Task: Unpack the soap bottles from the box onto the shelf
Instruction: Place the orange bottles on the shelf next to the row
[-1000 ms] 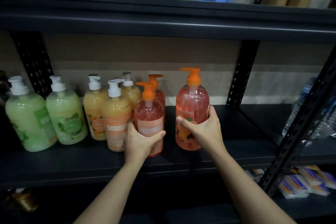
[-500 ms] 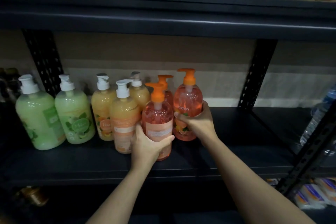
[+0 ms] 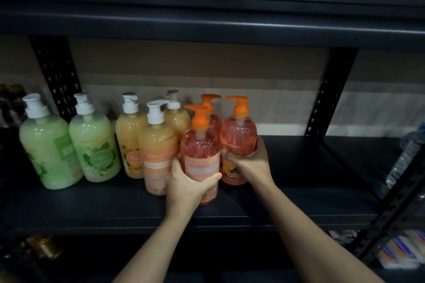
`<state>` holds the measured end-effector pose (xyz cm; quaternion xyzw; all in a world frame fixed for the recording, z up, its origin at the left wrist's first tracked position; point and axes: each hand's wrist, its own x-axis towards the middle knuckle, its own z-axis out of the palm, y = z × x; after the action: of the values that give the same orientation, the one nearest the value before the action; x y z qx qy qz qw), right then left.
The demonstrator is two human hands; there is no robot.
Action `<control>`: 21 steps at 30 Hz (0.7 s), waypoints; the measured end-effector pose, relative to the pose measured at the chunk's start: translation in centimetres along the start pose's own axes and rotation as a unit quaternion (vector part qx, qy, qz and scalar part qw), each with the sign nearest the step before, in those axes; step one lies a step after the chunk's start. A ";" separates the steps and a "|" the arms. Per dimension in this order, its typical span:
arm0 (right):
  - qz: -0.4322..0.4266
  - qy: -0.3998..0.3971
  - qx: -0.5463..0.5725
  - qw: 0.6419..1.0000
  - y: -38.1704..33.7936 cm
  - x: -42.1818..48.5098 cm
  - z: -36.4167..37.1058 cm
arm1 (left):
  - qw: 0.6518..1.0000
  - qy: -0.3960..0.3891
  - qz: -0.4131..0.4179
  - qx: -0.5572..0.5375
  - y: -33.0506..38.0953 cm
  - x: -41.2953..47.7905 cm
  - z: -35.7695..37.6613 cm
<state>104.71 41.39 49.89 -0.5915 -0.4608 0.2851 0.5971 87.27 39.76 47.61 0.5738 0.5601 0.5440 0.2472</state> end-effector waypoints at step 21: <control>0.067 -0.092 -0.052 0.992 -0.4 -0.2 -1.4 | 0.999 -0.024 0.015 -0.019 0.7 -0.4 -0.4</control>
<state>105.81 40.49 50.43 -0.6222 -0.4876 0.3534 0.5001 87.21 39.09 48.20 0.5907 0.5349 0.5439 0.2630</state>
